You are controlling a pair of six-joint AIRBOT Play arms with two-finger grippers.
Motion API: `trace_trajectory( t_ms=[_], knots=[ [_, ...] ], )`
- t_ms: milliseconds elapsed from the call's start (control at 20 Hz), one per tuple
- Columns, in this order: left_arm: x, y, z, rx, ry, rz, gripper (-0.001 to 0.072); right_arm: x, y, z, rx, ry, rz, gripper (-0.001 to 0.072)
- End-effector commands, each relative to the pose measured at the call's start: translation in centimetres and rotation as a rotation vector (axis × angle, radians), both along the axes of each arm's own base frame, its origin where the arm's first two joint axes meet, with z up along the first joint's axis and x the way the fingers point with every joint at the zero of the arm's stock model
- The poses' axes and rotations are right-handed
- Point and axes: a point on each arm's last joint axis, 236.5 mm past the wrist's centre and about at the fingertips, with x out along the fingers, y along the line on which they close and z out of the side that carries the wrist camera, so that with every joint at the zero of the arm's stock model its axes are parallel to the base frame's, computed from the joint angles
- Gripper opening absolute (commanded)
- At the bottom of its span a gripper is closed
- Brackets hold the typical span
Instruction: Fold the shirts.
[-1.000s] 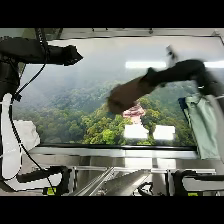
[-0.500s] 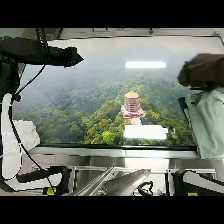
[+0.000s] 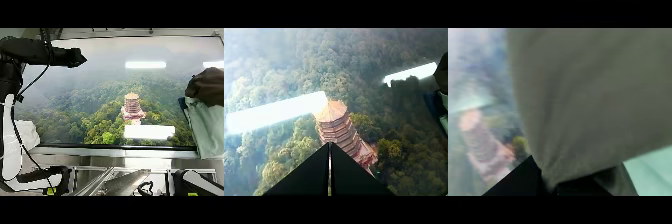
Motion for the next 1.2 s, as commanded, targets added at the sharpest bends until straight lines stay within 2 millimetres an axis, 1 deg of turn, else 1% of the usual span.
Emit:
trace_trajectory(
  t_ms=[0,100,150,200,300,400,550,600,650,700,750,800,850,900,950,1000,1050,1100,1150],
  knots=[
    [-0.1,-1.3,0.4,-0.005,-0.024,-0.019,0.0011,-8.5,-1.6,-1.9,-0.135,0.269,-0.165,0.0022],
    [0.1,-2.1,0.8,-0.009,-0.054,-0.029,0.0011,-13.2,-2.4,-4.6,-0.197,0.431,-0.25,0.0021],
    [0.1,-2.4,0.9,-0.007,-0.067,-0.038,0.0012,-14.8,-2.7,-6.3,-0.208,0.502,-0.27,0.0021],
    [-0.1,-2.8,1.0,-0.004,-0.073,-0.049,0.0012,-15.8,-2.8,-8.1,-0.21,0.55,-0.269,0.0021],
    [-0.3,-2.9,0.8,-0.001,-0.066,-0.056,0.0012,-16.0,-2.5,-11.5,-0.193,0.573,-0.256,0.0022],
    [-0.5,-2.9,0.6,0.005,-0.054,-0.063,0.0012,-15.7,-2.7,-14.6,-0.187,0.576,-0.262,0.0022],
    [-0.7,-2.8,0.5,0.007,-0.046,-0.065,0.0012,-16.0,-2.4,-18.1,-0.147,0.628,-0.241,0.0024],
    [-0.8,-2.8,0.3,0.01,-0.04,-0.07,0.0012,-16.3,-2.2,-19.1,-0.126,0.662,-0.229,0.0043],
    [-0.9,-2.8,0.3,0.012,-0.036,-0.073,0.0011,-16.7,-2.4,-19.7,-0.123,0.696,-0.22,0.0219],
    [-0.9,-2.8,0.3,0.011,-0.036,-0.072,0.0012,-17.4,-2.5,-20.1,-0.121,0.737,-0.211,0.0552],
    [-0.9,-2.8,0.3,0.011,-0.036,-0.072,0.0011,-18.2,-2.8,-20.0,-0.124,0.783,-0.202,0.0717],
    [-0.9,-2.8,0.3,0.011,-0.037,-0.071,0.0012,-18.8,-3.1,-19.3,-0.128,0.826,-0.202,0.0717],
    [-0.8,-2.8,0.3,0.01,-0.038,-0.07,0.0012,-19.1,-3.6,-18.0,-0.137,0.853,-0.212,0.0717],
    [-0.8,-2.8,0.3,0.01,-0.039,-0.07,0.0012,-18.9,-4.1,-16.1,-0.144,0.862,-0.241,0.0717],
    [-0.8,-2.8,0.3,0.009,-0.039,-0.07,0.0011,-18.2,-4.5,-14.1,-0.152,0.842,-0.266,0.0717],
    [-0.8,-2.8,0.3,0.01,-0.039,-0.07,0.0011,-17.1,-4.8,-12.0,-0.164,0.804,-0.275,0.0717],
    [-0.9,-2.8,0.3,0.01,-0.038,-0.071,0.0011,-15.3,-4.7,-9.7,-0.178,0.738,-0.28,0.0717],
    [-0.9,-2.8,0.3,0.009,-0.037,-0.071,0.0011,-13.2,-4.4,-7.5,-0.196,0.645,-0.266,0.0717],
    [-0.9,-2.8,0.3,0.009,-0.037,-0.071,0.0011,-11.1,-3.7,-5.8,-0.205,0.558,-0.248,0.0717]
  ],
)
